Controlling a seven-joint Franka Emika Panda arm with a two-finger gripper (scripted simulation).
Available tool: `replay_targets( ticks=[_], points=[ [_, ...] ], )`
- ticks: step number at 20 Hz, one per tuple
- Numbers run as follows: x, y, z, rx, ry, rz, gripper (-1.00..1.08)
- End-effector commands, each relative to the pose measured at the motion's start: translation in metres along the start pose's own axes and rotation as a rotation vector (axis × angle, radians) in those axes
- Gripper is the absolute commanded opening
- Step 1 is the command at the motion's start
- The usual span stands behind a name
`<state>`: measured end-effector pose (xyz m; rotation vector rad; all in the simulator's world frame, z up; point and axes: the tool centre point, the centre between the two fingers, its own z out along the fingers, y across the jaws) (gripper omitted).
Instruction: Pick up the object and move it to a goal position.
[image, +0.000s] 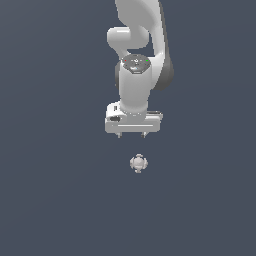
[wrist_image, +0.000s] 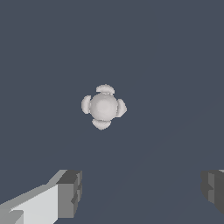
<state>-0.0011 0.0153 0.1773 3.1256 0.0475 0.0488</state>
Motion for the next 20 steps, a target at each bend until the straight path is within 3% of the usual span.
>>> replay_targets(
  ticks=[1, 10, 20],
  points=[
    [0.0, 0.0, 0.0, 0.0, 0.0, 0.0, 1.0],
    [-0.009, -0.007, 0.007, -0.012, -0.036, 0.008, 1.0],
    [-0.004, -0.009, 0.012, -0.012, -0.035, -0.043, 1.0]
  ],
)
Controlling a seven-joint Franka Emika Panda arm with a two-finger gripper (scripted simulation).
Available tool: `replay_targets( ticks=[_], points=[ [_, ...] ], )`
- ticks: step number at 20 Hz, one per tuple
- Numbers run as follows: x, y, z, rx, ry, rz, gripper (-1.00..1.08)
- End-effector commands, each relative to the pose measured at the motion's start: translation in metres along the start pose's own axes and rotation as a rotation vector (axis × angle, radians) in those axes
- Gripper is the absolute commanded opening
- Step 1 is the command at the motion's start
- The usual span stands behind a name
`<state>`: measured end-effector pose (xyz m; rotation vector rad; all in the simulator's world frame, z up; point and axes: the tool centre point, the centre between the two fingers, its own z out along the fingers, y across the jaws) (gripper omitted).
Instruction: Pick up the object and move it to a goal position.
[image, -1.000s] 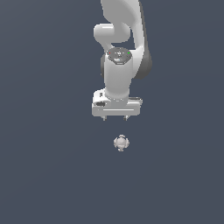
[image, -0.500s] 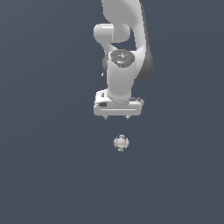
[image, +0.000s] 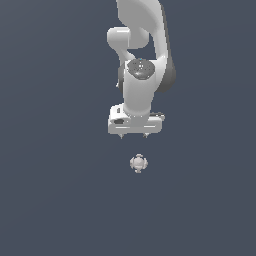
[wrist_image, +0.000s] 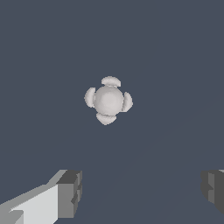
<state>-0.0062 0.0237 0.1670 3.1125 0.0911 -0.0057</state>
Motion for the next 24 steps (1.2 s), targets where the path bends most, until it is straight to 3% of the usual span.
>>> replay_targets(
  ticks=[1, 8, 24],
  points=[
    [0.003, -0.001, 0.003, 0.0, 0.0, -0.027, 1.0],
    [0.016, -0.007, 0.015, -0.001, 0.0, -0.158, 1.0],
    [0.056, -0.028, 0.062, 0.016, 0.008, -0.587, 1.0]
  ],
)
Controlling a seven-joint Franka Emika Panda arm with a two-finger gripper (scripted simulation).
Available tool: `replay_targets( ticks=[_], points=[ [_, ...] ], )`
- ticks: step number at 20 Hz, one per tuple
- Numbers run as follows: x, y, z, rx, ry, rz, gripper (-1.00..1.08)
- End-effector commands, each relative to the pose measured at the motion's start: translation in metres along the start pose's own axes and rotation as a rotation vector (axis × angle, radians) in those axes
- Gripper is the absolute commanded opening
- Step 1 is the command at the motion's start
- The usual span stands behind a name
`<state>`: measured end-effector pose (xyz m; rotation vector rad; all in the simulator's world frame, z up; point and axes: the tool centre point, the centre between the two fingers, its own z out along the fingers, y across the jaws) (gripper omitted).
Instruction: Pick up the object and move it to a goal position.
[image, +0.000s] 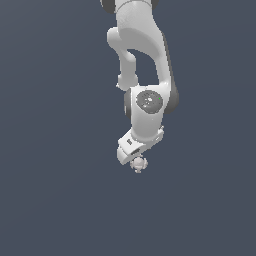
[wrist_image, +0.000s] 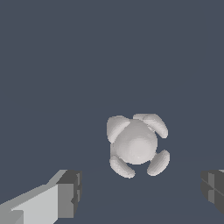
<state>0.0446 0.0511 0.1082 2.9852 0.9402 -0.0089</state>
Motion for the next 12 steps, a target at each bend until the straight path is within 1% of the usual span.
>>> replay_targets(
  ticks=[1, 6, 12],
  points=[
    [0.005, 0.0, 0.006, 0.003, 0.003, -0.053, 1.0],
    [0.012, 0.001, 0.014, 0.007, 0.007, -0.124, 1.0],
    [0.015, 0.001, 0.018, 0.009, 0.01, -0.159, 1.0]
  ],
)
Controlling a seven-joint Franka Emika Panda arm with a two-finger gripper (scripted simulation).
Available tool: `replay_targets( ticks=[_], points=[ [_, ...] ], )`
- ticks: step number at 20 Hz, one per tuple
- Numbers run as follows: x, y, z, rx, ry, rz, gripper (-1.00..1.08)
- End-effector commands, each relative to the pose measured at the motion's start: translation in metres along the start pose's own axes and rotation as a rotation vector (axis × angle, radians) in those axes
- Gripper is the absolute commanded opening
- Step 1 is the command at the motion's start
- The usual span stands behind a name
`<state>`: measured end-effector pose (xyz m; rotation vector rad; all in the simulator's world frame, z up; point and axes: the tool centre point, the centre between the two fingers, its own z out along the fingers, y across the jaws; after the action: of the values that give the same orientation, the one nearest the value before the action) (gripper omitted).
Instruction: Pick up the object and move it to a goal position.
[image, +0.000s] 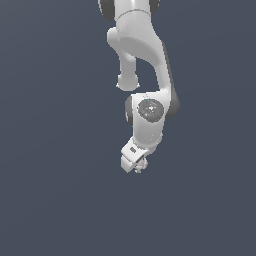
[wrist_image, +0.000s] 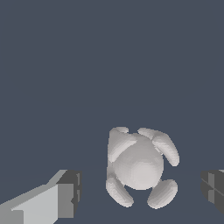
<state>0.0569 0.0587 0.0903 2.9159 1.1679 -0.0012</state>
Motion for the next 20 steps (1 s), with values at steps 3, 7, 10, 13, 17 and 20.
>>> replay_targets(
  ticks=[3, 7, 10, 13, 17, 20],
  points=[
    [0.0, 0.0, 0.001, 0.0, 0.0, -0.003, 1.0],
    [0.0, 0.0, 0.01, 0.0, 0.0, -0.004, 1.0],
    [0.0, 0.0, 0.025, 0.0, 0.001, -0.006, 1.0],
    [0.0, -0.001, 0.041, 0.0, 0.001, -0.007, 1.0],
    [0.0, 0.0, 0.051, 0.0, 0.001, -0.008, 1.0],
    [0.001, 0.0, 0.051, 0.0, 0.001, -0.008, 1.0]
  ],
)
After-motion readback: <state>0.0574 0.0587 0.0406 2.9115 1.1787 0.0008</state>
